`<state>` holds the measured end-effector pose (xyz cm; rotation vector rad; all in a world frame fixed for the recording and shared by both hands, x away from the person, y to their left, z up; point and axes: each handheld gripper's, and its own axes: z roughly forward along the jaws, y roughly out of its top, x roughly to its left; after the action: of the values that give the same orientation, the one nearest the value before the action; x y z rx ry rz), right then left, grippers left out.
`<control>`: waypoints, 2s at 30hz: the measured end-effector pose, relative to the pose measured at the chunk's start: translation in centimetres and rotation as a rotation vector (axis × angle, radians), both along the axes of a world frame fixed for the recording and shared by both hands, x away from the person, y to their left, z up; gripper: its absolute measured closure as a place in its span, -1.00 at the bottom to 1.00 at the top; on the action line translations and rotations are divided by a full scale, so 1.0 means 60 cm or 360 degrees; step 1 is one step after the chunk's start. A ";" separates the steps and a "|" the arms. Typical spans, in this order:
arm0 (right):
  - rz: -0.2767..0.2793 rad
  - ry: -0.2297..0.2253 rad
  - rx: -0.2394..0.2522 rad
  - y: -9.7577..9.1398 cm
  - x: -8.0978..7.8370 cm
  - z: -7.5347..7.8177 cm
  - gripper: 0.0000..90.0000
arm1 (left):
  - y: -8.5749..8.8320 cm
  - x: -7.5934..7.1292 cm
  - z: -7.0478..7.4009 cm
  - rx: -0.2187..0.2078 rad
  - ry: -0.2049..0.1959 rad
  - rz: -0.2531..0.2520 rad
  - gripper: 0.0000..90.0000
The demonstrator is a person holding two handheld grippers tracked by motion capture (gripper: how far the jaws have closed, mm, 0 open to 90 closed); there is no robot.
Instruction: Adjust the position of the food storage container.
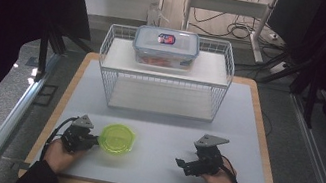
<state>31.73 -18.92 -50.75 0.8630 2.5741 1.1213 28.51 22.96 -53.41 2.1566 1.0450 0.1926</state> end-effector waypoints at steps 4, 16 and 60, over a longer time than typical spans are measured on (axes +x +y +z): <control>-0.0003 0.0007 -0.0006 0.000 -0.001 0.000 -0.86 | -0.017 0.001 0.000 0.0013 0.0004 -0.0031 0.99; -0.0015 0.0026 -0.0015 -0.003 -0.004 0.001 -0.86 | -0.081 0.002 0.005 0.0040 -0.0008 -0.0180 0.99; -0.0086 0.0049 0.0024 -0.037 -0.014 0.006 -0.86 | -0.121 -0.036 0.034 0.0052 -0.0218 -0.0222 0.12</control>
<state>30.89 -21.12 -50.39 0.9541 2.5538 1.1220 26.32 15.71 -51.36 2.2024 0.8164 0.2897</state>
